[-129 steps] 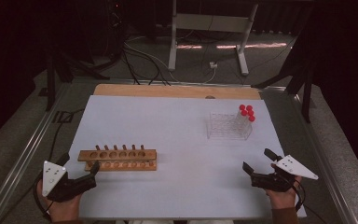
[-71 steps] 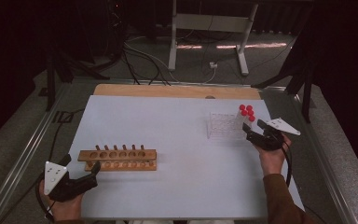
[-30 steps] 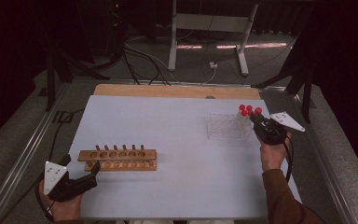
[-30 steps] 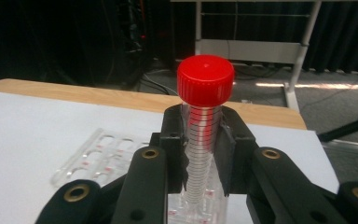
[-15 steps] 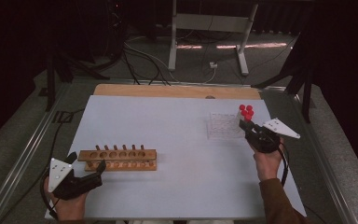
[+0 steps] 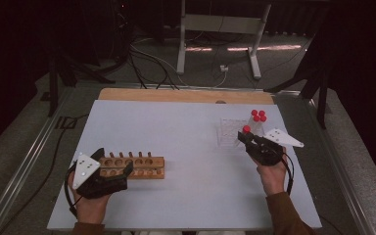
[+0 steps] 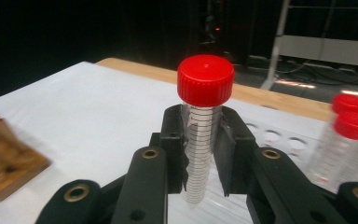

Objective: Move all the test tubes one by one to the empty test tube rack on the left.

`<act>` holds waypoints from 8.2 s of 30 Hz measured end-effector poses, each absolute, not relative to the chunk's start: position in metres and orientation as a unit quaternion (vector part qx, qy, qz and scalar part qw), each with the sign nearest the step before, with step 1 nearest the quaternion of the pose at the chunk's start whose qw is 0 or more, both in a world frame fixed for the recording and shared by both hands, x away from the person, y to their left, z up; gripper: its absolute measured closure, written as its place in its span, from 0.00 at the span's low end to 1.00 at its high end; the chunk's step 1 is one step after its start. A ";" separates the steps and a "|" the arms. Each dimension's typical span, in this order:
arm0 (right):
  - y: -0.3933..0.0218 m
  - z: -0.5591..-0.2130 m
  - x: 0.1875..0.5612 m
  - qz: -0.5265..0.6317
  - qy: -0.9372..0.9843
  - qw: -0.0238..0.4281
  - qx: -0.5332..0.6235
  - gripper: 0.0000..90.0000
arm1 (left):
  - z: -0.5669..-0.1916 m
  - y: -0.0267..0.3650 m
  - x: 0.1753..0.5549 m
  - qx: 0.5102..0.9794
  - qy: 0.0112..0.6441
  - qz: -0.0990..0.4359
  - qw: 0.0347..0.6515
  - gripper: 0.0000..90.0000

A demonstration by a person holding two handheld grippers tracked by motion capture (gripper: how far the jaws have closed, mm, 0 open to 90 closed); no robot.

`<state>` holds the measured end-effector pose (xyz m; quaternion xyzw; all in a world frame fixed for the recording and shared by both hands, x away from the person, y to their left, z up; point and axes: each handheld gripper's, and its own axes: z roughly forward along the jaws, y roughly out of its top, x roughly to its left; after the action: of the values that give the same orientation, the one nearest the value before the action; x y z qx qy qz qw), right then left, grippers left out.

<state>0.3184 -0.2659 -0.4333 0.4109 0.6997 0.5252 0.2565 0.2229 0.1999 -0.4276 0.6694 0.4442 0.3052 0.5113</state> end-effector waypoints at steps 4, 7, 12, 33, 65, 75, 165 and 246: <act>-0.257 -0.433 0.315 0.527 0.710 0.247 0.396 0.83 | -0.419 0.179 0.230 0.686 0.419 0.294 0.517 0.01; -0.253 -0.433 0.313 0.527 0.715 0.241 0.391 0.83 | -0.413 0.163 0.238 0.697 0.404 0.278 0.523 0.01; -0.239 -0.437 0.310 0.526 0.731 0.224 0.371 0.83 | -0.404 0.136 0.250 0.715 0.378 0.250 0.533 0.01; -0.205 -0.435 0.297 0.536 0.758 0.184 0.324 0.83 | -0.394 0.032 0.288 0.745 0.339 0.190 0.542 0.10; -0.201 -0.435 0.298 0.543 0.767 0.157 0.304 0.33 | -0.400 0.000 0.298 0.770 0.319 0.163 0.528 0.79; -0.215 -0.432 0.299 0.549 0.758 0.165 0.312 0.03 | -0.396 0.022 0.297 0.760 0.330 0.170 0.533 0.79; -0.265 -0.425 0.309 0.557 0.714 0.204 0.372 0.00 | -0.442 0.158 0.267 0.737 0.423 0.209 0.484 0.64; -0.323 -0.461 0.385 0.442 0.633 0.347 0.533 0.83 | -0.431 0.189 0.262 0.660 0.460 0.242 0.542 0.01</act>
<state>0.3849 -0.3227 -0.4611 0.5328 0.6329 0.4421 0.3465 0.2620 0.1887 -0.4307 0.6600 0.4599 0.2425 0.5423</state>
